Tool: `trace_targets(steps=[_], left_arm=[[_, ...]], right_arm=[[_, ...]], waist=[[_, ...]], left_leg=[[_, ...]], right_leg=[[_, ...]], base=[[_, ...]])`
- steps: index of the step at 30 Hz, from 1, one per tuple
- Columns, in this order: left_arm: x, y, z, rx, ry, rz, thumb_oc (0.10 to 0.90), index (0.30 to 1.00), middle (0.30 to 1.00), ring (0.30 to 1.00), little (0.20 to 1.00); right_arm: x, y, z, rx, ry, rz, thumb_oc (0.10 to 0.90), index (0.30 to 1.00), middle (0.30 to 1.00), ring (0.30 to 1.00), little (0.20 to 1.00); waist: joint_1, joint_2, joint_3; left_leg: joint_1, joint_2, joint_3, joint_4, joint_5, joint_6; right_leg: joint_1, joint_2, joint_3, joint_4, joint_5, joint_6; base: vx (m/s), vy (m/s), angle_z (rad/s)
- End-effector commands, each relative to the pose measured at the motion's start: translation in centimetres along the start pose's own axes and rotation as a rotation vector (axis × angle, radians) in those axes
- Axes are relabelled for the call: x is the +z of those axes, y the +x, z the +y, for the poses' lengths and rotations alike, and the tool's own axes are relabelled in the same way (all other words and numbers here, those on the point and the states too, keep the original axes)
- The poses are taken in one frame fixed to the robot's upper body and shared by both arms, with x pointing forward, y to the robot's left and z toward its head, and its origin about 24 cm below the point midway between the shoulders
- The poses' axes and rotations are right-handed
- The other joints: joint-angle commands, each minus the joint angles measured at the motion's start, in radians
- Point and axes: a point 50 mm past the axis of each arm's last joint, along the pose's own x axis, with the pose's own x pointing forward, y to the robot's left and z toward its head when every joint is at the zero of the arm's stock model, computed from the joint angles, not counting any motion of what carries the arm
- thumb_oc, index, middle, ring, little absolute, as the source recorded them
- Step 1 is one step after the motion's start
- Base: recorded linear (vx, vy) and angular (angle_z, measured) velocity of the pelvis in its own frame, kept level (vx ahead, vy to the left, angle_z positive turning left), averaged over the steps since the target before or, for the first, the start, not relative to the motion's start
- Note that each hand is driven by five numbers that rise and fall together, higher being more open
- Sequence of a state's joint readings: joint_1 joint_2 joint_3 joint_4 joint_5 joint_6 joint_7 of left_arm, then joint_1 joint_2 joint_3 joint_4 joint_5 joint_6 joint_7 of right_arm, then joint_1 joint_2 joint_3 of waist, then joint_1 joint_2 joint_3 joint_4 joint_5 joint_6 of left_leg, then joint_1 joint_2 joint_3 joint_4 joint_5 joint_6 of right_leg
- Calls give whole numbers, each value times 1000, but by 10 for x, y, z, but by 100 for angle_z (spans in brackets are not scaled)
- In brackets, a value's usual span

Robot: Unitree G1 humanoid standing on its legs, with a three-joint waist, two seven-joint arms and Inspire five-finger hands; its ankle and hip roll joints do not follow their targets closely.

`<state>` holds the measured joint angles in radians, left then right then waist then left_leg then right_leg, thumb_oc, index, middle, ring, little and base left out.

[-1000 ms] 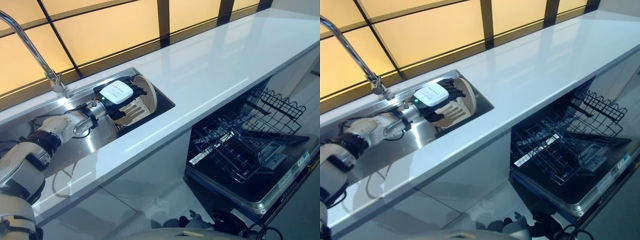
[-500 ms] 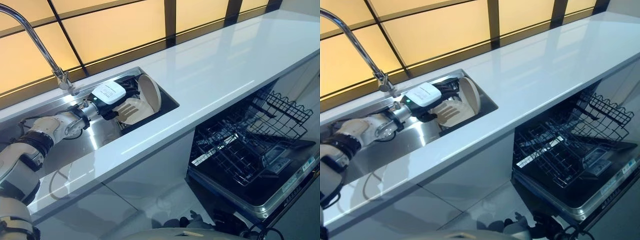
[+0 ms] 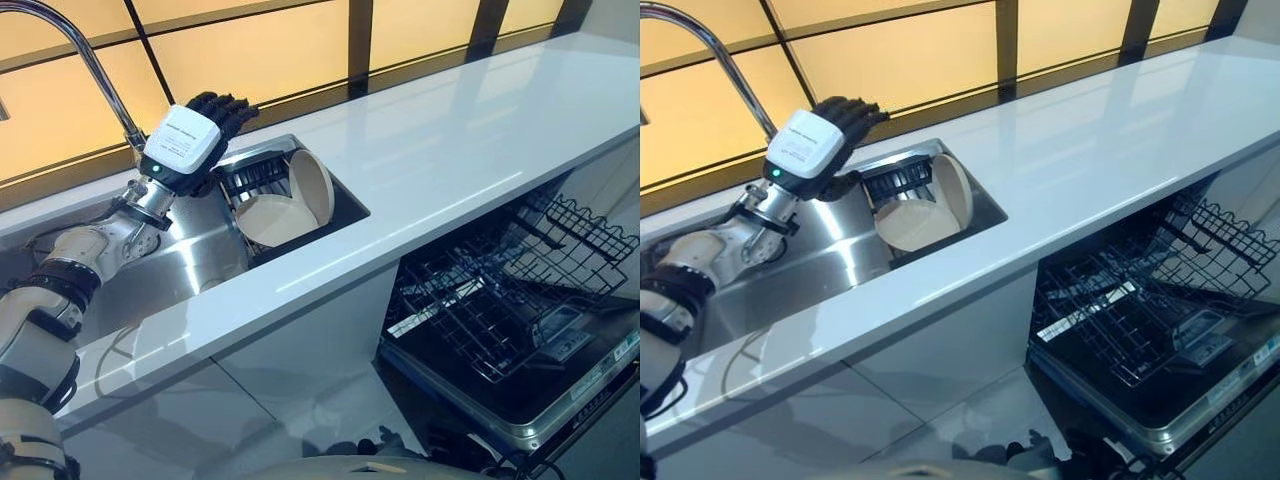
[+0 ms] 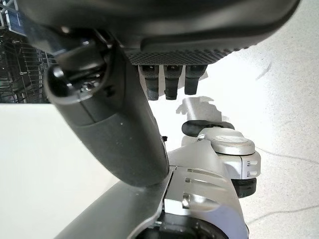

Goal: Pick up plates and place into dishwasher.

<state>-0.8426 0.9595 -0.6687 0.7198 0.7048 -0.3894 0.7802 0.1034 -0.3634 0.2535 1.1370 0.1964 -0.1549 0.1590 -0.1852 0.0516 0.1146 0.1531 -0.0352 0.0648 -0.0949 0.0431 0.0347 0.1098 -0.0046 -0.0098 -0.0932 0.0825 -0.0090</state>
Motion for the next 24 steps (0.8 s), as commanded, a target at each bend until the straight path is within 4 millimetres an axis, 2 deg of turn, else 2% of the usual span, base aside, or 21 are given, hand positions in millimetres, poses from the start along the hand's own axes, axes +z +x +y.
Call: trace_targets(steps=[1,6,9,13,16,21,24], left_arm=[[-36,42,78,379,54,139,800,900,900,900,900],[-19,55,77,297,10,50,800,900,900,900,900],[-8,60,69,232,-22,6,800,900,900,900,900],[-4,61,67,208,-28,-7,800,900,900,900,900],[3,61,55,158,-56,-14,800,900,900,900,900],[11,63,46,120,-92,-36,800,900,900,900,900],[15,66,45,117,-103,-45,800,900,900,900,900]], right_arm=[[11,3,8,29,-4,-54,800,900,900,900,900],[7,2,7,30,-3,-49,800,900,900,900,900],[7,2,8,29,-5,-50,800,900,900,900,900],[6,2,8,27,-10,-50,800,900,900,900,900],[6,1,7,25,-31,-57,800,900,900,900,900],[6,0,5,26,-51,-68,800,900,900,900,900],[6,0,5,29,-65,-71,800,900,900,900,900]], waist=[[-3,49,-37],[-9,51,-40],[-18,55,-37],[-22,55,-35],[-33,57,-30],[-48,58,-17],[-54,59,-15]], left_leg=[[40,-36,65,8,-166,28],[43,-35,71,8,-170,28],[44,-34,79,8,-172,30],[44,-34,83,8,-173,31],[43,-33,95,8,-175,33],[40,-32,111,8,-175,36],[40,-32,117,8,-177,37]], right_leg=[[46,55,41,6,-119,39],[47,57,50,6,-120,43],[45,57,59,6,-118,46],[44,57,63,6,-117,48],[38,58,75,6,-113,53],[31,57,87,6,-106,58],[28,57,93,6,-104,60]], base=[[0,0,0],[6,-2,0],[32,-9,-3],[18,-4,-7],[31,-1,-10],[15,5,-7],[8,3,-10]])
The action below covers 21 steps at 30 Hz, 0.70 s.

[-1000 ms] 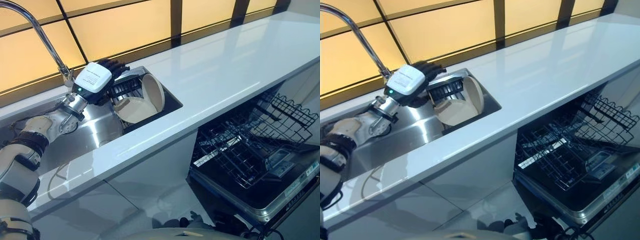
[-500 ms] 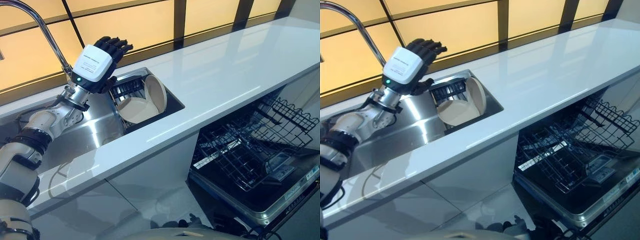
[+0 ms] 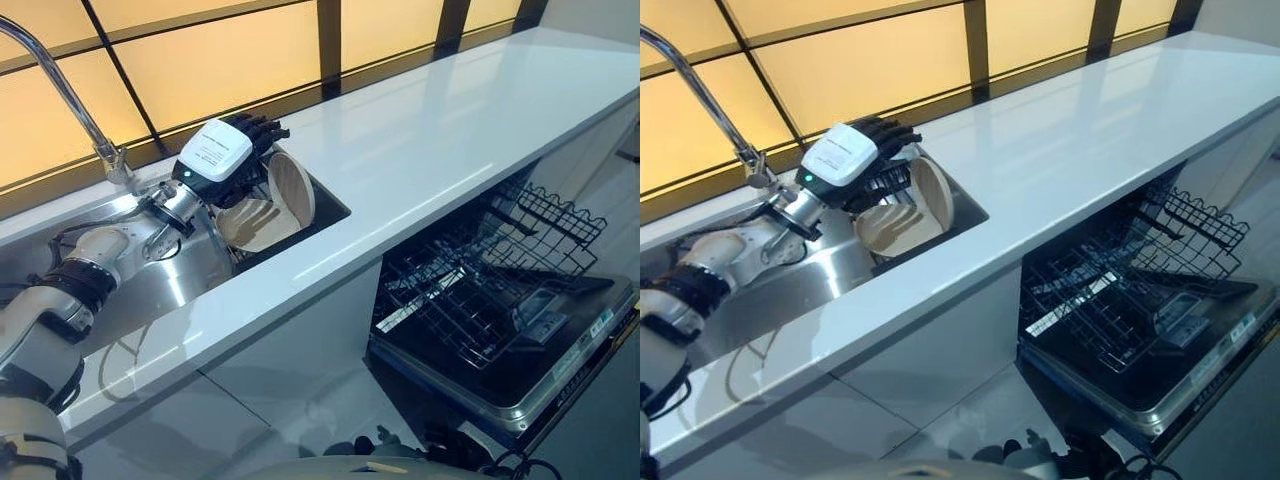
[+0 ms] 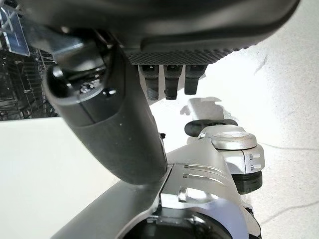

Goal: Pick up plates and place into dishwasher.

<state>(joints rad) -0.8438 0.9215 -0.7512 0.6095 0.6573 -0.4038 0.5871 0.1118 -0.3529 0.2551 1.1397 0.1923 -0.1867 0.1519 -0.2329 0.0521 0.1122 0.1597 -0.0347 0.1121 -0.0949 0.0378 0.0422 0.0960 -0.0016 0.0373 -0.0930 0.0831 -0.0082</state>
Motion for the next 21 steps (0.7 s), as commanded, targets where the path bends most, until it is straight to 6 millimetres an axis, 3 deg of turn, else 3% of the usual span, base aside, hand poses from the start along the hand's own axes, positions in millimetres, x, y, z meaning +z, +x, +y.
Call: trace_targets(steps=[1,13,21], left_arm=[[-22,44,71,286,21,67,800,900,900,900,900],[-28,46,74,318,51,90,800,900,900,900,900],[-23,50,68,238,62,68,800,900,900,900,900]], right_arm=[[7,0,0,27,-66,-51,800,900,900,900,900],[7,-1,-2,26,-73,-56,800,900,900,900,900],[7,-2,-4,26,-78,-52,800,900,900,900,900]], waist=[[-10,58,-12],[-28,63,-3],[-37,67,0]], left_leg=[[32,-33,74,8,-171,29],[31,-30,96,8,-171,29],[33,-29,104,8,-171,29]], right_leg=[[40,54,48,6,-104,61],[33,54,61,6,-97,66],[32,54,69,6,-96,69]], base=[[6,0,-8],[3,1,-4],[23,-2,-5]])
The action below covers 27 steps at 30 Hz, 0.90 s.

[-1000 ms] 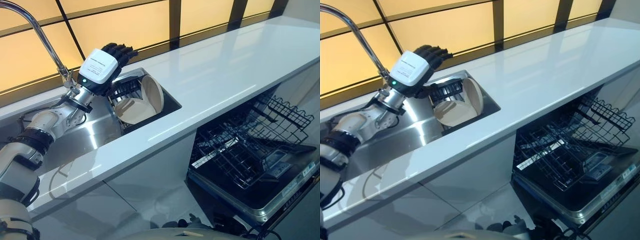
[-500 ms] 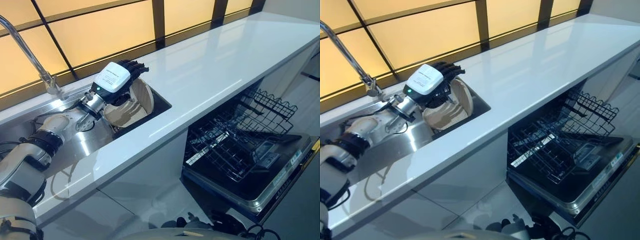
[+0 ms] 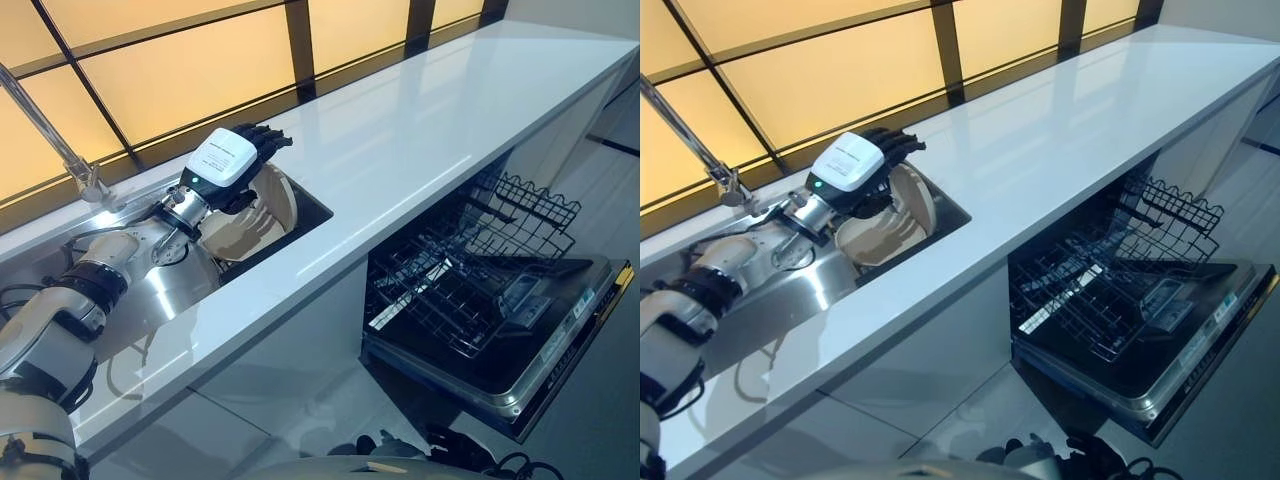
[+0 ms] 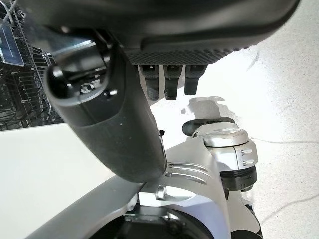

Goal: Pick up plates and place into dishwasher.

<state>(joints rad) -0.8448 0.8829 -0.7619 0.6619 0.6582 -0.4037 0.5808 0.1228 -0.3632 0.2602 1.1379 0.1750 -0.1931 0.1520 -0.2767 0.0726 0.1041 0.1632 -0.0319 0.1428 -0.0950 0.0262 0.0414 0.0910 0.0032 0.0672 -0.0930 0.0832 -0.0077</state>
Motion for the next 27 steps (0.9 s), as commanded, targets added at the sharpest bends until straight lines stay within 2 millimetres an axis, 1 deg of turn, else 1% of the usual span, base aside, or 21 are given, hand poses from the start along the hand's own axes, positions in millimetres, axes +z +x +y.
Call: trace_targets(steps=[1,10,17,19,27], left_arm=[[-22,48,80,250,74,47,800,900,900,900,900],[-21,46,67,170,45,47,800,900,900,900,900],[-19,49,64,120,57,48,800,900,900,900,900],[-22,48,60,87,75,64,800,900,900,900,900],[-33,44,58,57,99,115,800,900,900,900,900]], right_arm=[[11,0,-3,23,-50,-62,800,900,900,900,900],[11,-1,-7,14,-61,-67,800,900,900,900,900],[12,-2,-10,6,-56,-76,800,900,900,900,900],[12,-3,-12,1,-52,-79,800,900,900,900,900],[12,-5,-20,-11,-65,-83,800,900,900,900,900]], waist=[[6,47,10],[-5,51,24],[-11,52,34],[-15,52,41],[-26,54,57]], left_leg=[[29,-32,73,8,-160,30],[25,-32,76,8,-157,30],[19,-33,80,8,-156,31],[14,-33,82,8,-154,31],[2,-32,88,8,-148,27]], right_leg=[[36,49,41,6,-95,69],[30,49,47,6,-91,71],[22,49,54,6,-87,74],[16,49,58,6,-85,75],[3,47,63,6,-78,78]], base=[[0,0,0],[0,0,0],[0,0,0],[0,0,0],[5,9,-2]])
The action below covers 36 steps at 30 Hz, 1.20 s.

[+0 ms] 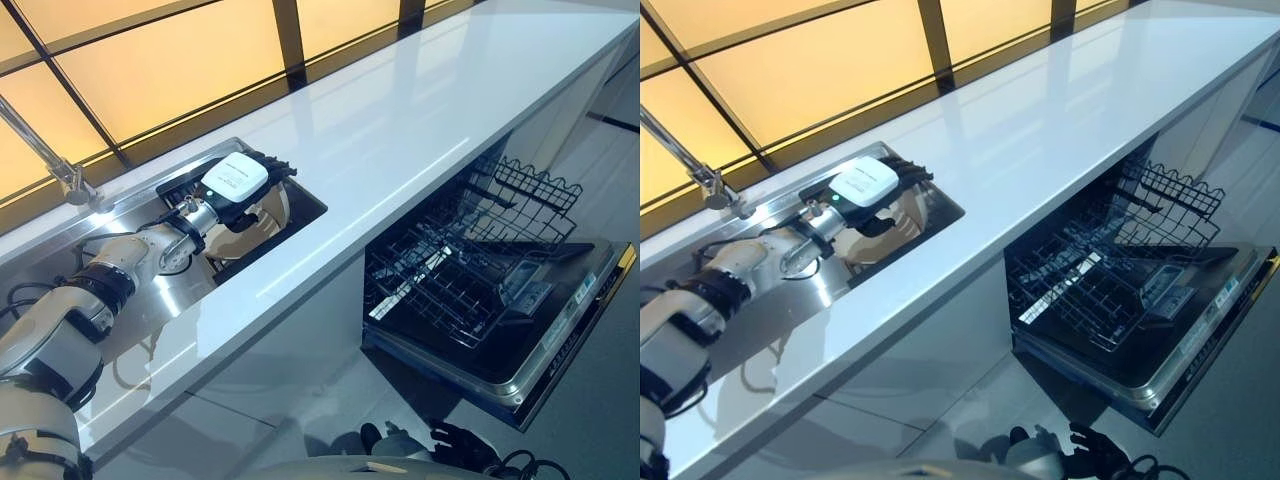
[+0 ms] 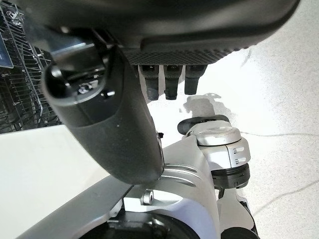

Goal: Pick up plates and place into dishwasher.

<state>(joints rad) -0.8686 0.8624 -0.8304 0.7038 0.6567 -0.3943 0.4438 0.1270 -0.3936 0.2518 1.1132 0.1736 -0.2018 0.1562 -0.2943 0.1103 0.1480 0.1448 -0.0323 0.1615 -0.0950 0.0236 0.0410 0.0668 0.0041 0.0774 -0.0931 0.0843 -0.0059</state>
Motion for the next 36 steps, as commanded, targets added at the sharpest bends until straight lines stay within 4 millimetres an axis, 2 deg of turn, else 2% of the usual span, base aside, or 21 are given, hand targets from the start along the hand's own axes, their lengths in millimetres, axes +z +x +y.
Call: trace_targets(steps=[1,3,4,5,6,7,8,9,15,16,17,18,21,22,26,36], left_arm=[[-39,28,82,243,79,139,800,900,900,900,900],[-43,28,85,229,102,156,800,900,900,900,900],[-44,28,85,228,103,157,707,820,820,820,807],[-45,27,86,225,111,162,542,679,679,679,642],[-45,27,86,222,117,164,427,580,580,580,527],[-45,27,86,221,120,167,421,575,575,575,521],[-47,27,87,218,137,175,531,669,669,669,631],[-50,26,88,214,147,183,800,900,900,900,900],[-55,26,91,175,186,202,800,900,900,900,900],[-55,27,91,174,188,203,619,745,745,745,719],[-56,27,92,169,200,211,613,740,740,740,713],[-58,27,93,162,203,234,347,512,512,512,447],[-61,27,95,155,212,265,130,326,326,326,230],[-62,27,96,160,210,275,100,300,300,300,200],[-74,24,104,194,195,374,100,300,300,300,200],[-82,20,112,241,207,435,100,300,300,300,200]], right_arm=[[8,-3,-9,10,-49,-59,800,900,900,900,900],[11,-4,-14,2,-55,-67,800,900,900,900,900],[11,-4,-15,2,-56,-67,800,900,900,900,900],[11,-4,-16,0,-57,-67,800,900,900,900,900],[11,-4,-16,-1,-58,-67,800,900,900,900,900],[11,-4,-16,-1,-58,-67,800,900,900,900,900],[11,-4,-18,-3,-61,-68,800,900,900,900,900],[11,-5,-20,-4,-65,-67,800,900,900,900,900],[9,-7,-26,-9,-66,-62,800,900,900,900,900],[9,-7,-26,-9,-66,-63,800,900,900,900,900],[9,-8,-27,-11,-67,-64,800,900,900,900,900],[10,-8,-29,-12,-70,-66,800,900,900,900,900],[12,-8,-32,-16,-72,-72,800,900,900,900,900],[13,-9,-34,-18,-72,-75,800,900,900,900,900],[23,-10,-42,-34,-76,-115,800,900,900,900,900],[30,-8,-40,-39,-69,-151,800,900,900,900,900]], waist=[[-9,17,13],[-15,21,21],[-16,21,22],[-16,22,24],[-16,23,24],[-16,24,25],[-17,25,28],[-19,27,30],[-24,38,38],[-24,38,39],[-26,40,41],[-29,41,44],[-34,43,50],[-35,44,53],[-44,49,82],[-35,44,98]], left_leg=[[20,-32,70,8,-145,28],[11,-32,75,8,-141,25],[10,-32,75,8,-141,25],[9,-32,75,8,-140,24],[9,-32,75,8,-139,24],[9,-32,75,8,-139,24],[8,-32,75,8,-138,23],[8,-32,76,8,-137,22],[4,-34,76,8,-134,22],[4,-34,76,8,-133,21],[2,-35,75,8,-133,21],[-1,-35,76,8,-131,20],[-7,-36,77,8,-129,18],[-10,-36,77,8,-128,18],[-33,-38,78,8,-119,15],[-49,-40,63,8,-112,15]], right_leg=[[27,47,53,6,-79,76],[17,45,56,6,-76,77],[16,45,56,6,-76,77],[15,44,57,6,-75,77],[15,44,58,6,-75,78],[15,44,58,6,-75,78],[14,43,58,6,-74,79],[14,43,57,6,-74,78],[12,40,56,6,-73,78],[11,39,56,6,-73,78],[10,39,56,6,-73,79],[6,38,58,6,-72,80],[-1,37,59,6,-70,81],[-4,36,60,6,-70,80],[-27,35,68,6,-66,78],[-38,33,62,6,-66,76]], base=[[0,0,0],[-4,31,-3],[0,19,-3],[4,12,-3],[6,12,-5],[14,16,-3],[0,0,0],[0,0,0],[25,13,0],[0,0,0],[42,12,1],[45,12,0],[12,3,0],[0,0,0],[-17,36,-10],[-8,2,-2]])
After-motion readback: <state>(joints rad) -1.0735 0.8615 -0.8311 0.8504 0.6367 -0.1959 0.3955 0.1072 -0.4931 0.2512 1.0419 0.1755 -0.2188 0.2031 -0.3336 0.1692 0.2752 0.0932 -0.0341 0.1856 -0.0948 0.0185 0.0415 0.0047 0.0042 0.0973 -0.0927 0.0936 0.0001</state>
